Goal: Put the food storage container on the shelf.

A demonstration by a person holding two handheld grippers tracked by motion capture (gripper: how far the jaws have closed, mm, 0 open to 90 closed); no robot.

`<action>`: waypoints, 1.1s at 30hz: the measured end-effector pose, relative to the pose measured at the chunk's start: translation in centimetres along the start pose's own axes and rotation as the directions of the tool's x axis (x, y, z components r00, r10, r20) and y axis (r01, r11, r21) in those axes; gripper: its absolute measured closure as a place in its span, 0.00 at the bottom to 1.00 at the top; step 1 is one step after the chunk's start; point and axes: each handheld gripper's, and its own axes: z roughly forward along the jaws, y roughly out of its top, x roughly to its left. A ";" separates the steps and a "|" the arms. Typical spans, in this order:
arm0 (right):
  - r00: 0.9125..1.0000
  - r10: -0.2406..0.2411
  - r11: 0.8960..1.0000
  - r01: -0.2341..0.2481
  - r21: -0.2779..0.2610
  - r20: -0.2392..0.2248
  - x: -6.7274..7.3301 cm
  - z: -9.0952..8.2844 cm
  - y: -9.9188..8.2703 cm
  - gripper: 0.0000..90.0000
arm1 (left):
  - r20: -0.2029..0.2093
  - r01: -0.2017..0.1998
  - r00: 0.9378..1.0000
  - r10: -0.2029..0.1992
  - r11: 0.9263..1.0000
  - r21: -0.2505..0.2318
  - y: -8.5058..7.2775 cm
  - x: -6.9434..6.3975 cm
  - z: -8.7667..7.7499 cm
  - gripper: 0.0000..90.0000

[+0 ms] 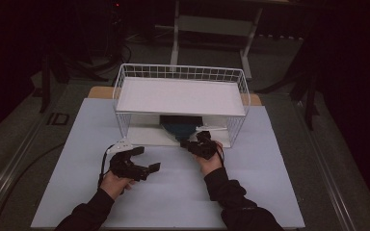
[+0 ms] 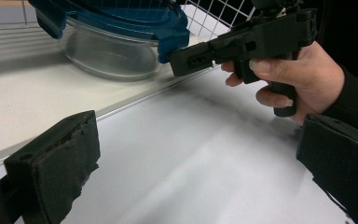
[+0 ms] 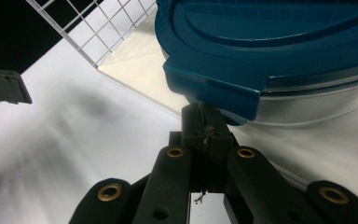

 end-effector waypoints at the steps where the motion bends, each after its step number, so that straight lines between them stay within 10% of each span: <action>1: 1.000 0.013 1.000 -0.013 -0.001 -0.008 0.0 0.0 0.0 0.99 | 0.000 0.000 1.000 0.000 1.000 0.000 0.0 0.0 0.0 0.00; 11: 0.997 -0.069 0.998 0.070 0.002 -0.034 1.7 -1.2 -1.3 0.74 | 0.009 -0.022 1.000 0.022 1.000 -0.017 0.3 -0.6 -0.5 0.00; 18: 0.993 -0.098 0.994 0.094 -0.049 -0.071 3.0 -2.9 -2.8 0.24 | 0.019 -0.058 0.998 0.058 0.998 -0.021 0.2 -1.3 -0.7 0.00; 33: 0.992 -0.116 0.991 0.113 -0.070 -0.051 2.0 -6.8 -5.2 0.18 | 0.031 -0.078 0.996 0.078 0.997 -0.012 -0.4 -2.0 -1.2 0.00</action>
